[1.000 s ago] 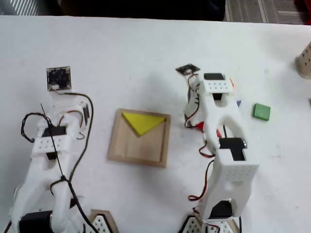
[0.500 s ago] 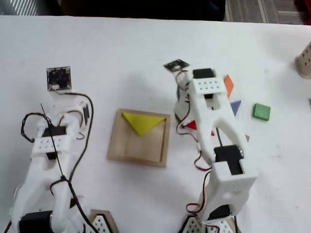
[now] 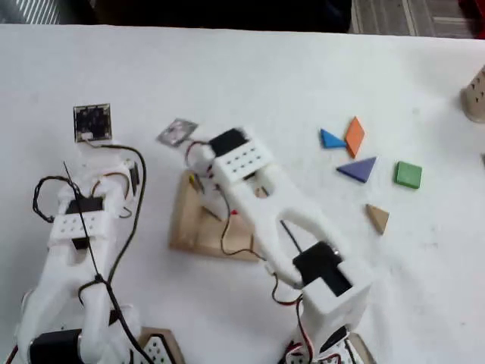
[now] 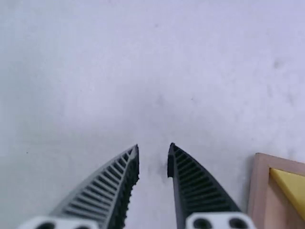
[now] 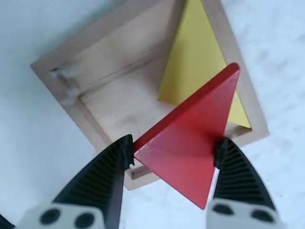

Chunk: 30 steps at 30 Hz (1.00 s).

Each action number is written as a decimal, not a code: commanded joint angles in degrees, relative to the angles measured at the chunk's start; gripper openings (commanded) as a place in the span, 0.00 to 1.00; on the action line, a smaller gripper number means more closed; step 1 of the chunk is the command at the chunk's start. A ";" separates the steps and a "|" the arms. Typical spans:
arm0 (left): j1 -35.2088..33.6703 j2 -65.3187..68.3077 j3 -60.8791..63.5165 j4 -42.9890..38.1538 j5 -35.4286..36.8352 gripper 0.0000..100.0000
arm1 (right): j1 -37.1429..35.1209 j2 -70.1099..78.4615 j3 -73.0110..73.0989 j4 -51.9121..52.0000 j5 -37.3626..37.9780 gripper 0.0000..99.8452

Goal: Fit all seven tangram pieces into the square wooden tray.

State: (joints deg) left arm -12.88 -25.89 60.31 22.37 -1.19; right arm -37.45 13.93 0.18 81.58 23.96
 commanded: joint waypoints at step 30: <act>5.23 -1.89 -0.26 -0.62 -0.70 0.12 | 27.21 -5.85 -1.14 -13.32 -12.22 0.20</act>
State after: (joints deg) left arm -9.19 -25.89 60.57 22.37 -1.19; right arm -14.24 7.08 -0.44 72.53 13.23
